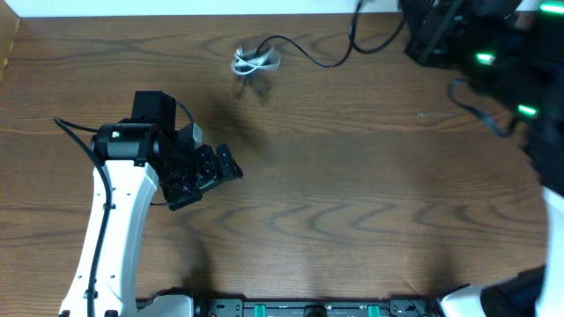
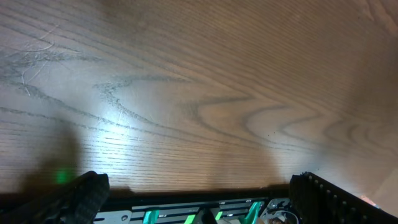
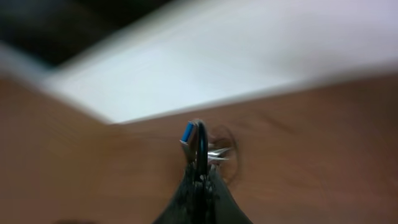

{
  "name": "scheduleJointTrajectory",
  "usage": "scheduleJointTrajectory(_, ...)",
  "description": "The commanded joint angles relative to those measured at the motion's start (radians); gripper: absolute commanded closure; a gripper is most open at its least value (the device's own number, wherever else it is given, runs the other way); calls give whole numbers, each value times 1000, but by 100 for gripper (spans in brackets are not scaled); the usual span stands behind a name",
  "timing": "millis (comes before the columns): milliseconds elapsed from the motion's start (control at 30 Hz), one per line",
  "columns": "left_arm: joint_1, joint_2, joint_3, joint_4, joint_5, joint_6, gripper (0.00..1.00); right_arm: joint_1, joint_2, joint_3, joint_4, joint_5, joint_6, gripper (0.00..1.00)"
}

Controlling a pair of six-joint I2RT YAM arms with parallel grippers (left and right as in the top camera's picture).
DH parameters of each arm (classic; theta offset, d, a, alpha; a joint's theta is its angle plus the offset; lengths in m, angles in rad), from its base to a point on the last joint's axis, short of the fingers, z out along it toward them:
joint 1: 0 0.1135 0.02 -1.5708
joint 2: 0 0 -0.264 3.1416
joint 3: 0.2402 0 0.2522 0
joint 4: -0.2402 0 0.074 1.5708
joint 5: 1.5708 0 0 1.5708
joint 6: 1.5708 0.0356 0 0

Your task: Untangle cables

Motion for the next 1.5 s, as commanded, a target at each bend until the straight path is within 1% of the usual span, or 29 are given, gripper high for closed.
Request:
scheduleJointTrajectory(0, -2, 0, 12, -4, -6, 2, 2, 5, 105, -79, -28, 324, 101, 99)
scheduleJointTrajectory(133, -2, 0, 12, -4, -6, 2, 2, -11, 87, -48, 39, 322, 61, 98)
scheduleJointTrajectory(267, -2, 0, 12, -4, -6, 2, 2, -25, 6, 64, 133, 309, -11, 98)
scheduleJointTrajectory(433, -2, 0, 12, -4, -6, 2, 2, -27, -73, 112, 142, 387, -29, 99)
scheduleJointTrajectory(567, -2, 0, 12, -4, -6, 2, 2, -27, -87, 111, 43, 553, -35, 99)
scheduleJointTrajectory(633, -2, 0, 12, -4, -6, 2, 2, -27, -76, 96, -27, 666, -11, 98)
scheduleJointTrajectory(767, -2, 0, 12, -4, -6, 2, 2, -27, -33, 58, -172, 903, 121, 98)
scheduleJointTrajectory(833, -2, 0, 12, -4, -6, 2, 2, -33, -6, 45, -225, 944, 164, 98)
scheduleJointTrajectory(933, -2, 0, 12, -4, -6, 2, 2, -34, 29, 35, -238, 848, 166, 99)
scheduleJointTrajectory(1067, -2, 0, 12, -4, -6, 2, 2, -34, 77, 35, -237, 606, 145, 99)
scheduleJointTrajectory(1233, -2, 0, 12, -4, -6, 2, 2, -33, 126, 35, -230, 352, 97, 99)
scheduleJointTrajectory(1267, -2, 0, 12, -4, -6, 2, 2, -33, 135, 35, -221, 294, 72, 99)
scheduleJointTrajectory(1400, -2, 0, 12, -4, -6, 2, 2, -32, 184, 35, -190, 23, -121, 99)
scheduleJointTrajectory(1467, -2, 0, 12, -4, -6, 2, 2, -32, 205, 35, -202, -31, -176, 99)
